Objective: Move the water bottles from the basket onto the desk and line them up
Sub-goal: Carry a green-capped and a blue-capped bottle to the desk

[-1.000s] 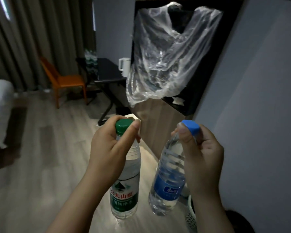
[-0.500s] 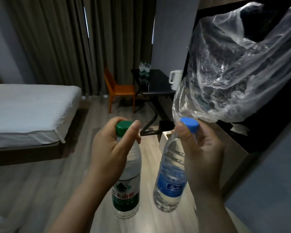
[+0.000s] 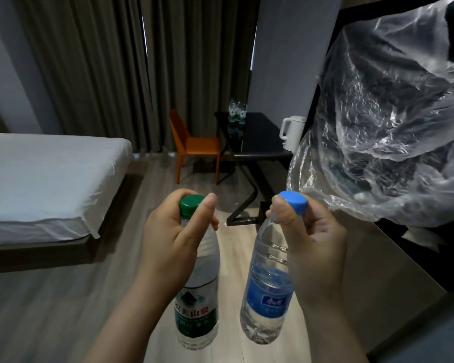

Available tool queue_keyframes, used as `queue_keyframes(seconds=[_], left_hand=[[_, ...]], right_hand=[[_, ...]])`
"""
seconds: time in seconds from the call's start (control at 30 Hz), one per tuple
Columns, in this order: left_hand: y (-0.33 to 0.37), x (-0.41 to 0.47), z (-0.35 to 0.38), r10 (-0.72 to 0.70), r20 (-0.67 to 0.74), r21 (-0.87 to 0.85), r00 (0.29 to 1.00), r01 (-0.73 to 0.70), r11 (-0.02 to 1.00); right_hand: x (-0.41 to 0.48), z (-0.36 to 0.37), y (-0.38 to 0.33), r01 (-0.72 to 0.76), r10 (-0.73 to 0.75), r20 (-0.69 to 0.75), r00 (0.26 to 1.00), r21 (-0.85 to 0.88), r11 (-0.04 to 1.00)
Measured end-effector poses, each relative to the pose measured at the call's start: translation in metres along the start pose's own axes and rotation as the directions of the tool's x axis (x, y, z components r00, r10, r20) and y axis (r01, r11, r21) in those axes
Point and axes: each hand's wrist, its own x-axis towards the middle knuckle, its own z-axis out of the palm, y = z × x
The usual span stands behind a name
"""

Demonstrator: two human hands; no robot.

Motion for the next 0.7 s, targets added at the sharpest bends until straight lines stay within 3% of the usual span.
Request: queue_keyframes(seconds=[0.4, 0.7], left_hand=[[-0.108, 0.182, -0.001, 0.016, 0.023, 0.037, 1.0, -0.017, 0.999], [-0.185, 0.299, 0.044, 0.026, 0.044, 0.061, 0.999, -0.029, 0.998]], right_hand=[[0.141, 0.123, 0.076, 0.028, -0.031, -0.035, 0.999, -0.068, 0.997], [0.258, 0.176, 0.153, 0.015, -0.015, -0.013, 1.0, -0.041, 0.999]])
